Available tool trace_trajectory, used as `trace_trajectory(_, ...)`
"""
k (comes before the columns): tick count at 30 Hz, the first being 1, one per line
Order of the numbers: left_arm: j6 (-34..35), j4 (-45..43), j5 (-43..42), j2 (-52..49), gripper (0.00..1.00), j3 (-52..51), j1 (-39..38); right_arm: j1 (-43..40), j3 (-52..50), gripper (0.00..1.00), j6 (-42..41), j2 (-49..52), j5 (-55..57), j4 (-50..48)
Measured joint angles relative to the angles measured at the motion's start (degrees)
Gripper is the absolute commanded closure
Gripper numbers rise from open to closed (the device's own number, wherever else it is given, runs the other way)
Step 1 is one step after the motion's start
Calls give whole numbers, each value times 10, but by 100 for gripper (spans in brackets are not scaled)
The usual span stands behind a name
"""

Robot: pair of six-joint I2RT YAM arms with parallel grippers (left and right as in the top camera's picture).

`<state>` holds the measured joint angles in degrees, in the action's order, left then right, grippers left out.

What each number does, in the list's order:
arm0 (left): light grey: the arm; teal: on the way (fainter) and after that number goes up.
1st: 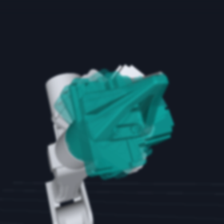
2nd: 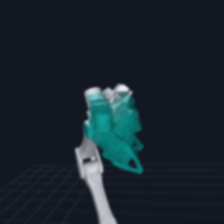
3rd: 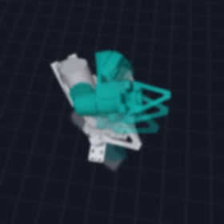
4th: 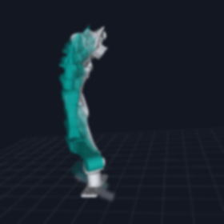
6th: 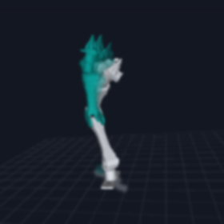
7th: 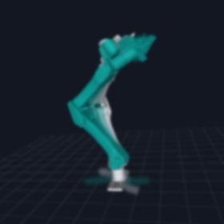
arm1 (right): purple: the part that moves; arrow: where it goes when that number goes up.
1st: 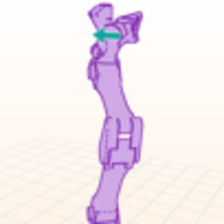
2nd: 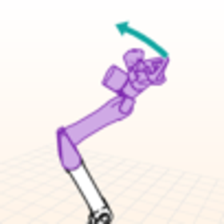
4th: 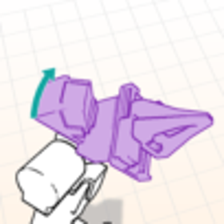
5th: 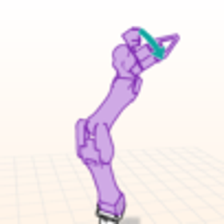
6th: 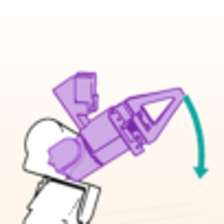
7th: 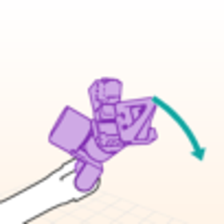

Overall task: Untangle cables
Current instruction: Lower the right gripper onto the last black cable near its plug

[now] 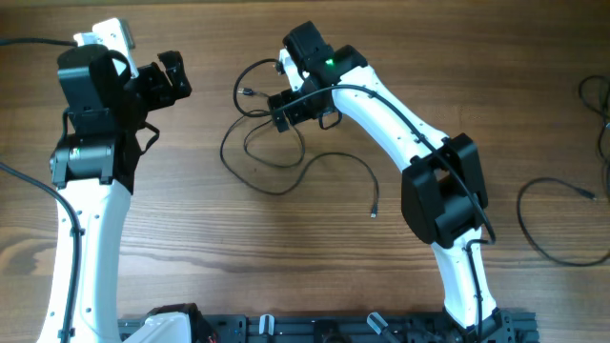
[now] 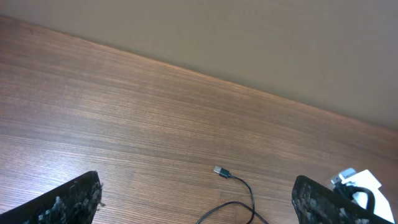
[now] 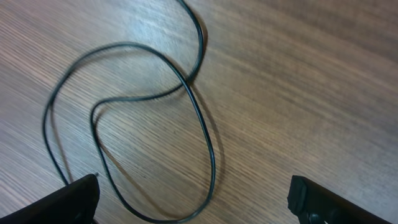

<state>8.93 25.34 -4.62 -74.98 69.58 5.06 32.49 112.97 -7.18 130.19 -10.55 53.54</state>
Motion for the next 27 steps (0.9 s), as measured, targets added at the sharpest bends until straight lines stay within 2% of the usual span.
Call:
trace_trajectory(9, 0, 0, -9, 0, 0, 0, 0, 0, -8, 1, 13, 0, -2, 0)
trace_trajectory(14, -15, 0, -43, 0, 0, 0, 0, 0, -13, 1, 28, 0, -2, -2)
trace_trajectory(27, -28, -1, -73, 0, 0, 0, 0, 0, -67, 1, 39, 1, 1, -75)
